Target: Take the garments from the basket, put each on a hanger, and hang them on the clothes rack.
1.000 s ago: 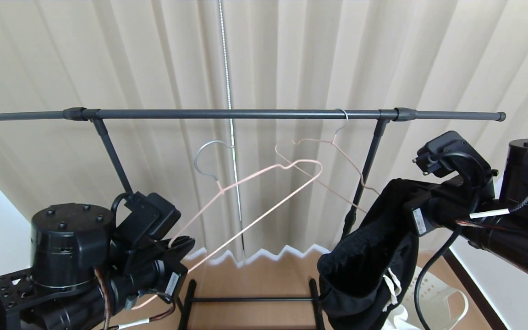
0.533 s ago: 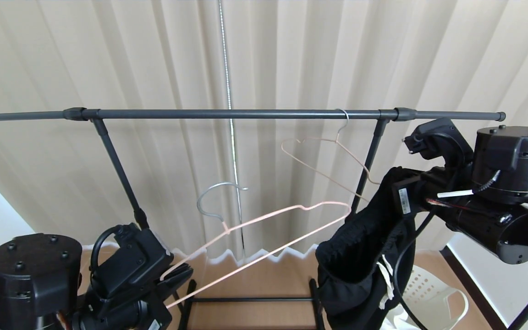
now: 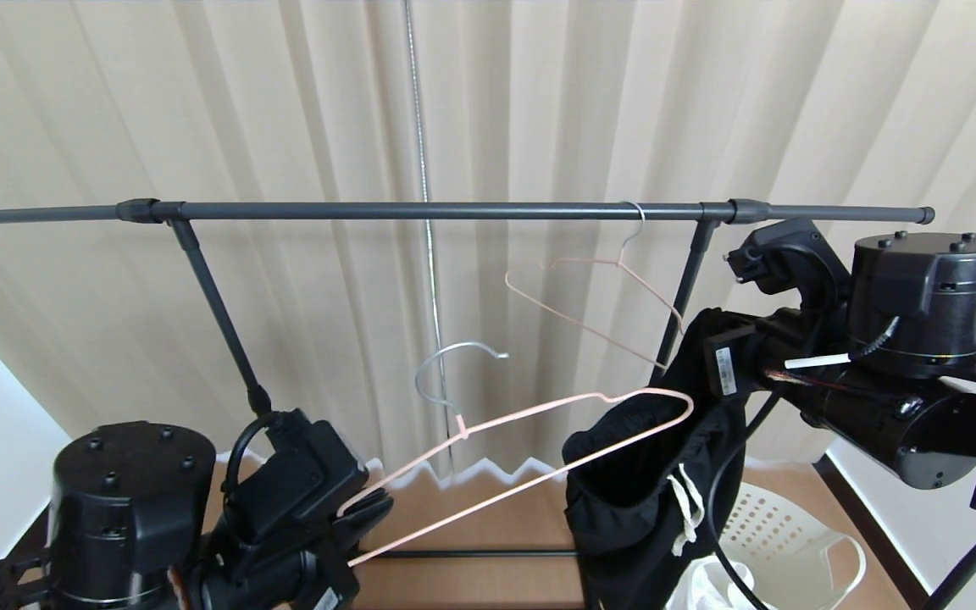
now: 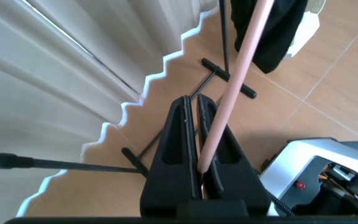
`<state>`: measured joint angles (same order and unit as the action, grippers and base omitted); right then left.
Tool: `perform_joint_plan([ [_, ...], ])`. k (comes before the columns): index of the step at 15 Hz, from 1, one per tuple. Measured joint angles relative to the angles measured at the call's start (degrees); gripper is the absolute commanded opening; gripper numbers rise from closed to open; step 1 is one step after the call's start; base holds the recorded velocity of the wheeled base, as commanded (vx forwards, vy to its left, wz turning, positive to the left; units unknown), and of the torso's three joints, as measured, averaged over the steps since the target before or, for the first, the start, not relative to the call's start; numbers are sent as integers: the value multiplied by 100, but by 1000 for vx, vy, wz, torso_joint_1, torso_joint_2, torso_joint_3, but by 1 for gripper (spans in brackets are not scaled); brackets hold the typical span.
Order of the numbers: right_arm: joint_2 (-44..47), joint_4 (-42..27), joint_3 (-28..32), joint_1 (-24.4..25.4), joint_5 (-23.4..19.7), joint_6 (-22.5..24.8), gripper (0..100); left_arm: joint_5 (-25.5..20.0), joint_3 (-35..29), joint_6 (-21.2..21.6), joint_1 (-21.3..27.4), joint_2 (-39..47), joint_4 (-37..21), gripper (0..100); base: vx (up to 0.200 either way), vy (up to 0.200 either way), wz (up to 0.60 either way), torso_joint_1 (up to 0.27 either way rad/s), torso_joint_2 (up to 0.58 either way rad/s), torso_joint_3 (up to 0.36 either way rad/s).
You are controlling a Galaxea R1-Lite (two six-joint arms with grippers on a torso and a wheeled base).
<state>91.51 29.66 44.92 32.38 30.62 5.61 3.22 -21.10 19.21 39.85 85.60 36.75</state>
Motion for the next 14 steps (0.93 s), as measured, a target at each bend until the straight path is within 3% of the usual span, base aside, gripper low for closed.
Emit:
perform_joint_plan([
  [8, 41, -16, 37, 372, 440, -101, 0, 146, -1064, -375, 94, 867, 2, 0, 0, 0, 0, 0, 0, 0],
  [14, 167, -71, 229, 828, 764, -496, 0, 246, -1280, -482, 184, 1056, 0, 0, 0, 0, 0, 0, 0, 0],
])
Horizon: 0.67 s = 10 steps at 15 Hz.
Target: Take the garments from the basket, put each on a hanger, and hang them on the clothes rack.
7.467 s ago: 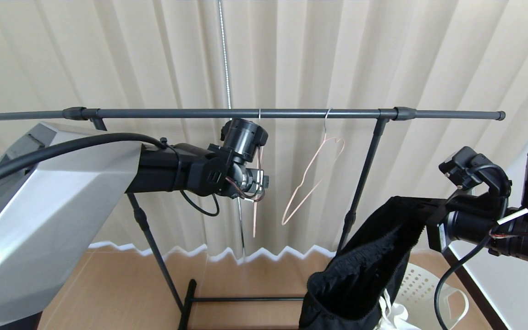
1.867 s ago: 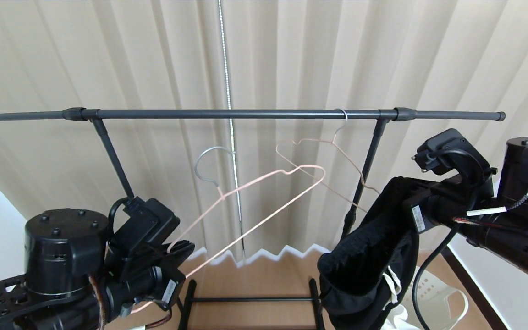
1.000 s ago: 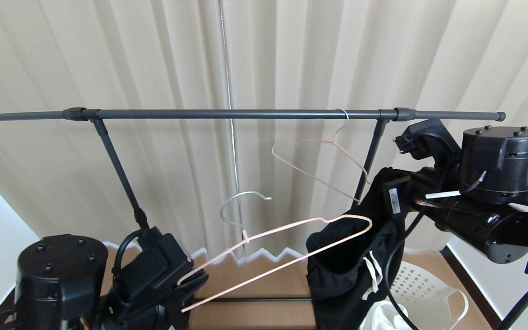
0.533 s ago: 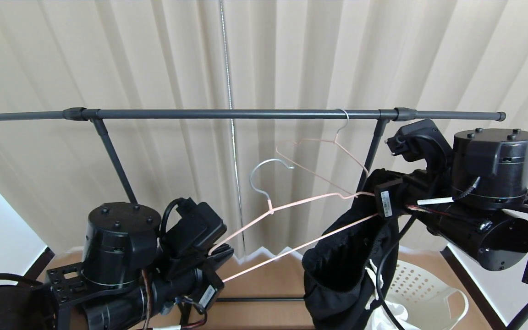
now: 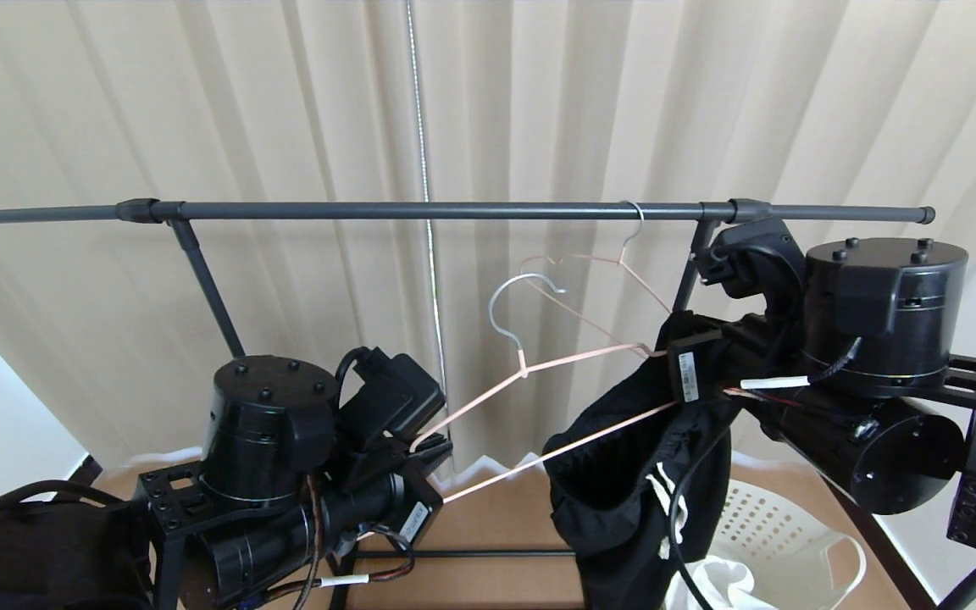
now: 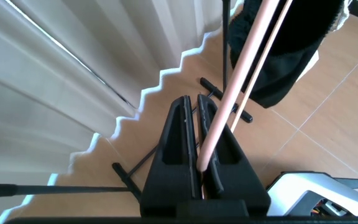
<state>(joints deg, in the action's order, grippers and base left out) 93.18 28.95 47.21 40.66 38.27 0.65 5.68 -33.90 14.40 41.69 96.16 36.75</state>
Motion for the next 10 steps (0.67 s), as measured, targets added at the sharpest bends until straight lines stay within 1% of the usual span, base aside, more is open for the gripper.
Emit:
perform_joint_plan([
  [7, 12, -18, 212, 779, 7, -466, 0, -7, -13, 0, 83, 69, 6, 0, 0, 0, 0, 0, 0, 0],
  [10, 67, -16, 358, 1196, 10, -834, 0, -7, -41, -72, 133, 108, 13, 0, 0, 0, 0, 0, 0, 0],
])
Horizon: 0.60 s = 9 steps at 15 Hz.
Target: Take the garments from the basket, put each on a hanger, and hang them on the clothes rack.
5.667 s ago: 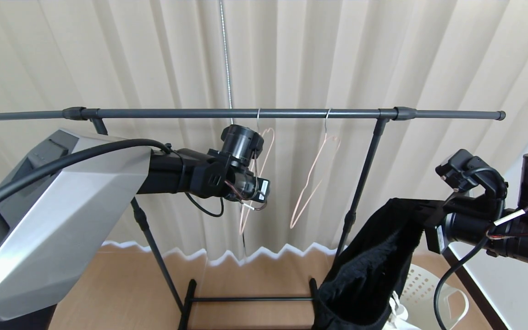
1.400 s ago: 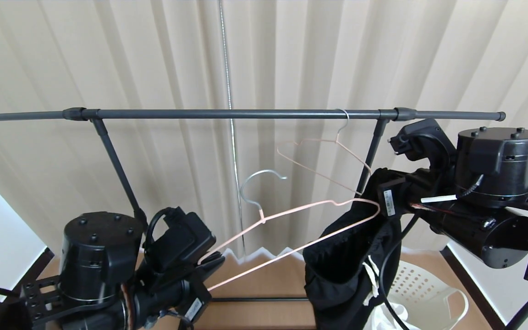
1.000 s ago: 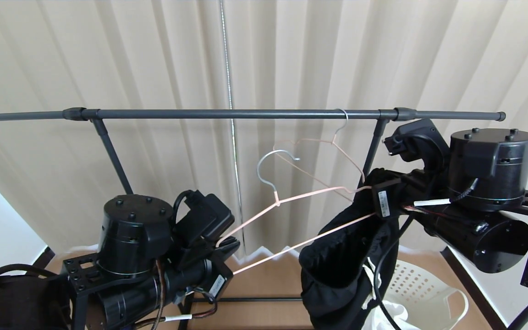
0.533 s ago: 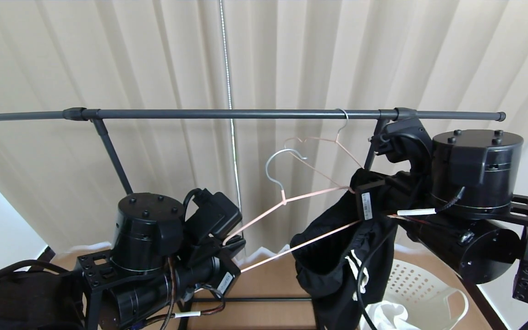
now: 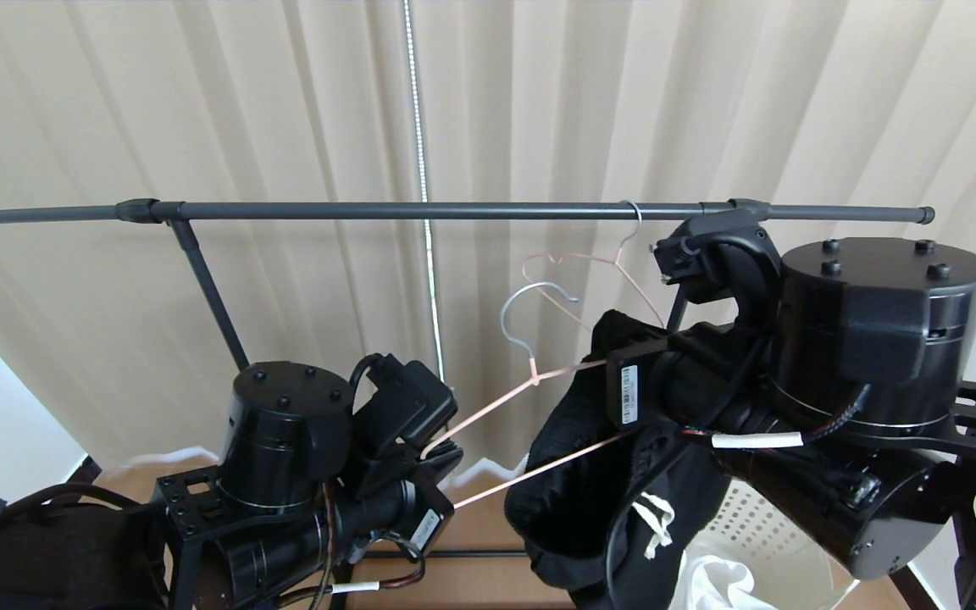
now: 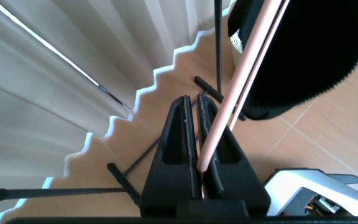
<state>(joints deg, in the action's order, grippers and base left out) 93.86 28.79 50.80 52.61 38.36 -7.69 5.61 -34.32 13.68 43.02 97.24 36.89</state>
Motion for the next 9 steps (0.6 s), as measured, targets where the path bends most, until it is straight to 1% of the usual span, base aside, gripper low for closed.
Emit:
perform_joint_plan([
  [3, 63, 0, 91, 304, -2, -265, 0, 0, -52, -13, 13, 44, 0, 0, 0, 0, 0, 0, 0, 0],
  [6, 79, 0, 179, 400, 0, -401, 0, 7, -82, -85, 15, 101, 20, 0, 0, 0, 0, 0, 0, 0],
  [9, 74, 2, 308, 413, 17, -569, 0, 90, -79, -137, 22, 217, 438, 0, 0, 0, 0, 0, 0, 0],
])
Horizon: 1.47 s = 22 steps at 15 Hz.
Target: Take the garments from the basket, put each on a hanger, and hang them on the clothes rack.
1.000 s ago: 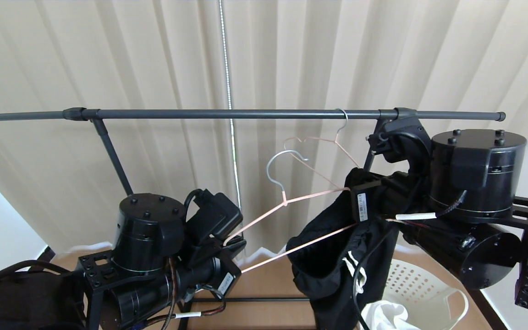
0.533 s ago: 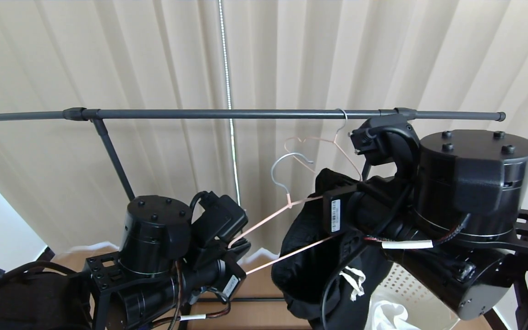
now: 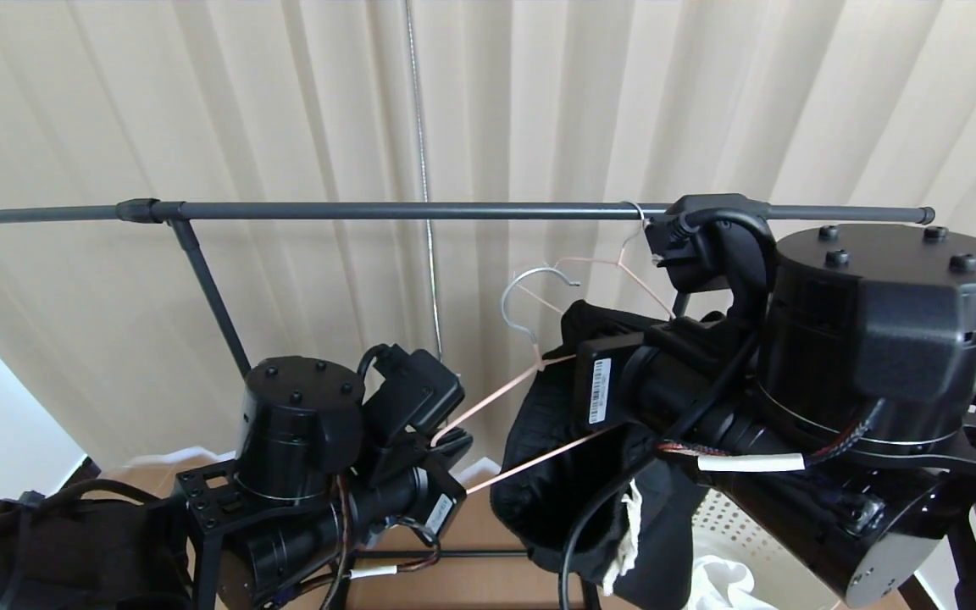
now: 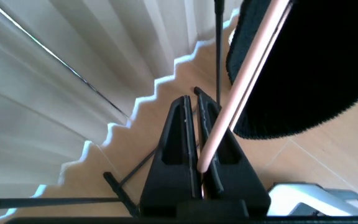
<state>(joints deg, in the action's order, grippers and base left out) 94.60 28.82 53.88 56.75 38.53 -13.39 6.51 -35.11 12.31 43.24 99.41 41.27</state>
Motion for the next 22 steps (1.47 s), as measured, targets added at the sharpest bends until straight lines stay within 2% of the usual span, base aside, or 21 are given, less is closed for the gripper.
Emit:
perform_joint_plan([
  [3, -9, -22, 149, -182, 367, 6, 0, 397, 155, -93, -20, 67, 397, 0, 0, 0, 0, 0, 0, 0],
  [6, -6, -27, 306, -496, 441, 9, 0, 419, 361, -158, -143, -129, 419, 0, 0, 0, 0, 0, 0, 0],
  [9, 5, -28, 328, -597, 451, 11, 0, 419, 557, -165, -336, -413, 411, 0, 0, 0, 0, 0, 0, 0],
  [15, 57, -22, 308, -366, 457, -40, 0, 441, 155, -206, -372, -346, 402, 0, 0, 0, 0, 0, 0, 0],
  [22, 102, -24, 369, -85, 455, -279, 0, 552, -4, -307, 2, 50, 425, 0, 0, 0, 0, 0, 0, 0],
])
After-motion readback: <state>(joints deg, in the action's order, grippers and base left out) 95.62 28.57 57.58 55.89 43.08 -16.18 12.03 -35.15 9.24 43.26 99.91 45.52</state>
